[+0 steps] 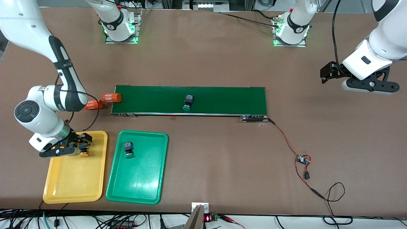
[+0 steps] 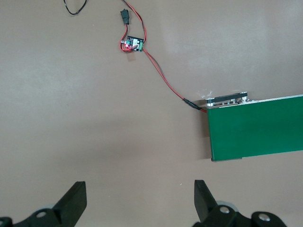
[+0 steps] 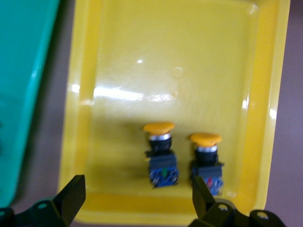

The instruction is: Sort buttons by color to trays

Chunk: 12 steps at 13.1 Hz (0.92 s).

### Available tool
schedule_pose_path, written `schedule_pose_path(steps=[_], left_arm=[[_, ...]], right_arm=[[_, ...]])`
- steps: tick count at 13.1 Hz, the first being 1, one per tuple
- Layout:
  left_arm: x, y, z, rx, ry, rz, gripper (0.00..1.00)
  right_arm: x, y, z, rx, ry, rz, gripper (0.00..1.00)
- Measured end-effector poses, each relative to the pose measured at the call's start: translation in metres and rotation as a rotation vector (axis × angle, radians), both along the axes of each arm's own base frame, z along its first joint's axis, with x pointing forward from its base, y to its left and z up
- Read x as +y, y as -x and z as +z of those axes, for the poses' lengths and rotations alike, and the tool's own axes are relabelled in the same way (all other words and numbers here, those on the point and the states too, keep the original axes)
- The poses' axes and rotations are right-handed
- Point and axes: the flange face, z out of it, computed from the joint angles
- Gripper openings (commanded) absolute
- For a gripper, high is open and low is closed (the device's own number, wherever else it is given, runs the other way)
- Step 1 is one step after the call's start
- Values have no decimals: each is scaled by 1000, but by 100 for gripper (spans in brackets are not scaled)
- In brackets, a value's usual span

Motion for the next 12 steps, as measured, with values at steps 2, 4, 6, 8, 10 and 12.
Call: schedule_pose_path(steps=[2,4,6,8,10,12], left_arm=[[1,0,0,0,0,3,100],[2,0,0,0,0,3,100],[2,0,0,1,0,4,100],[2,-1,0,1,0,4,100],[2,-1,0,0,0,4,100],[3,-1,0,1,0,6,100]], right_arm=[[39,19,37,31,-5,-48,100],[78,44,73,44,-28,-102,100],[109,75,93,68,-108,-164,100],[126,108,97,97,-154,-200,100],[144,137,100,107,-170,-253,100],[182,165,99,89,-175,-293,100]])
